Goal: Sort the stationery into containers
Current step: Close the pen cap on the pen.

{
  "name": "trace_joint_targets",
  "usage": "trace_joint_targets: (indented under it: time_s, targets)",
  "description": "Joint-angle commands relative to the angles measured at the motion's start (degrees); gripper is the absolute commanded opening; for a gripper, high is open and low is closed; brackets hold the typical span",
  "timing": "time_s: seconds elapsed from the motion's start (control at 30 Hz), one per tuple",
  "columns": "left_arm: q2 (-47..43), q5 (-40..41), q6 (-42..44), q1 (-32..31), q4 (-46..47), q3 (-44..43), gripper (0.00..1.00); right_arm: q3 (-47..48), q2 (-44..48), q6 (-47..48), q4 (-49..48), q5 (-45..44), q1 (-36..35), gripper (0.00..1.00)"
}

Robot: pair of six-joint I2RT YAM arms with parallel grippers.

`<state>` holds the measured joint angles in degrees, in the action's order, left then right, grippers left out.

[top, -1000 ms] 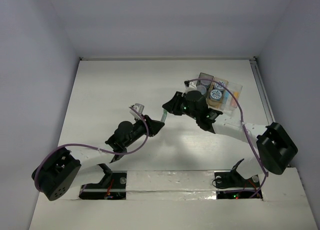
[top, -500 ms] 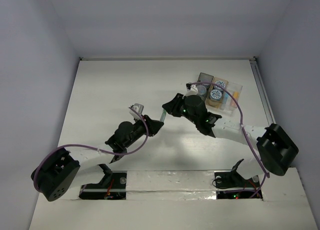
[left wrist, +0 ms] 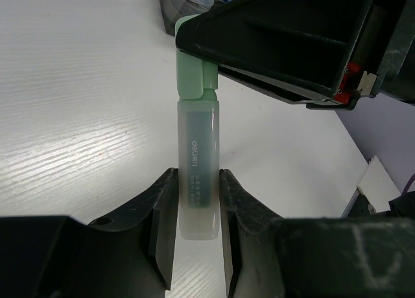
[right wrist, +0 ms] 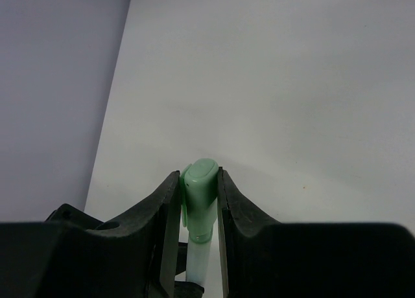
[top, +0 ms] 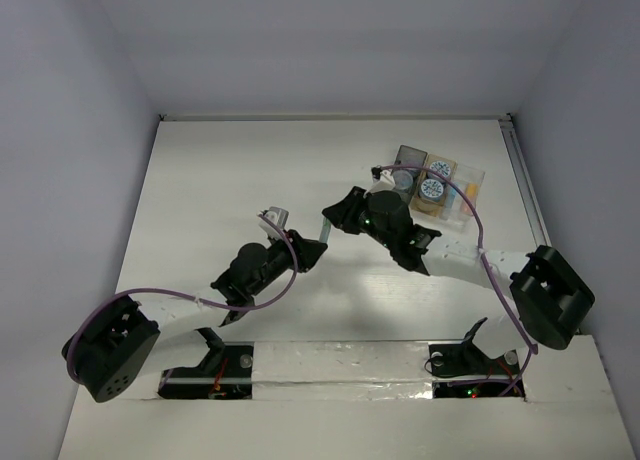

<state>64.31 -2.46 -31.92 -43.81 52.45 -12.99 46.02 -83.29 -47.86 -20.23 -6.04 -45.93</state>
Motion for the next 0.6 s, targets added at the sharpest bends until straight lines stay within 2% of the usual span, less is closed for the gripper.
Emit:
trace_joint_targets:
  time_s: [0.0,0.57]
  targets:
    - [-1.2,1.9,1.4,0.0,6.6,-4.5,0.00,-0.7,-0.4,1.2,2.4,1.6,-2.1,0.00]
    - [1.0,7.1,2.6,-1.0,5.6,-6.4,0.00,4.0,0.6,7.6,13.6,-13.8,-8.3,0.00]
